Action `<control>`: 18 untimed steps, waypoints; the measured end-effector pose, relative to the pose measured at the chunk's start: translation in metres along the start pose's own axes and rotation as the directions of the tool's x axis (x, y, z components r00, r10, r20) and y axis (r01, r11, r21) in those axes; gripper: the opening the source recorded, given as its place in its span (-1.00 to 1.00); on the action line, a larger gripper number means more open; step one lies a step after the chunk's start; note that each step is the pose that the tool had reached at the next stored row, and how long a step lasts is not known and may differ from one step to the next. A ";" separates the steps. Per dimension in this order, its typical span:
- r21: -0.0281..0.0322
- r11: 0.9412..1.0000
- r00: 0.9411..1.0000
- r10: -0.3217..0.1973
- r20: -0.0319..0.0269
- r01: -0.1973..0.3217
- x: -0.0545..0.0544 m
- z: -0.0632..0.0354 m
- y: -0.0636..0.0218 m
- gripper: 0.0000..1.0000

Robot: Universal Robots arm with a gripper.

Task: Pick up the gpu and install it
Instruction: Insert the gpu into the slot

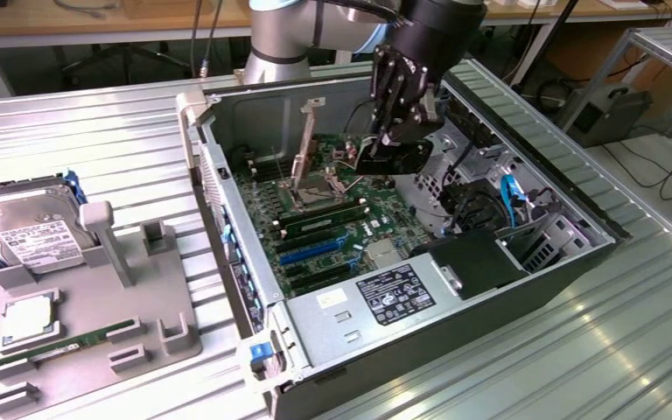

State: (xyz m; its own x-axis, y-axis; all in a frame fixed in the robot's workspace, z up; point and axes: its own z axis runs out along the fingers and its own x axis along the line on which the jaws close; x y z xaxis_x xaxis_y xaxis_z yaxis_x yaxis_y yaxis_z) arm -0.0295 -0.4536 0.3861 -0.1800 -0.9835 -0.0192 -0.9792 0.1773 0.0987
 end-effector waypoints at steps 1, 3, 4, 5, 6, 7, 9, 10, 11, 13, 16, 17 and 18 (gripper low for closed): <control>0.000 1.000 1.000 -0.019 -0.001 0.019 0.000 0.0004 0.0000 -0.47; -0.001 0.999 0.999 -0.054 -0.005 0.054 0.000 0.0014 -0.0002 -0.47; -0.002 0.997 0.997 -0.071 -0.006 0.071 0.000 0.0020 -0.0002 -0.47; -0.002 0.996 0.996 -0.091 -0.008 0.091 0.000 0.0030 -0.0003 -0.47; -0.002 0.995 0.995 -0.104 -0.009 0.104 0.000 0.0038 -0.0004 -0.47; -0.003 0.993 0.993 -0.118 -0.011 0.118 0.000 0.0050 -0.0005 -0.47; -0.002 0.991 0.991 -0.131 -0.012 0.131 0.001 0.0086 0.0013 -0.47; -0.001 0.991 0.991 -0.131 -0.012 0.131 0.002 0.0111 0.0051 -0.47; 0.000 0.991 0.991 -0.131 -0.012 0.131 0.003 0.0127 0.0085 -0.47; 0.001 0.991 0.991 -0.131 -0.012 0.131 0.004 0.0154 0.0143 -0.47; 0.003 0.991 0.991 -0.131 -0.012 0.131 0.007 0.0199 0.0240 -0.47; 0.004 0.991 0.991 -0.131 -0.012 0.131 0.008 0.0216 0.0276 -0.47; 0.005 0.991 0.991 -0.131 -0.012 0.132 0.009 0.0228 0.0301 -0.47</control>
State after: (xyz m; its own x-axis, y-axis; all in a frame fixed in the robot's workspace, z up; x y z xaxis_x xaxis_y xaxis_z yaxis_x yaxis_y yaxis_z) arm -0.0628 -0.4560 0.3663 -0.0486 -0.9986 -0.0205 -0.9948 0.0466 0.0901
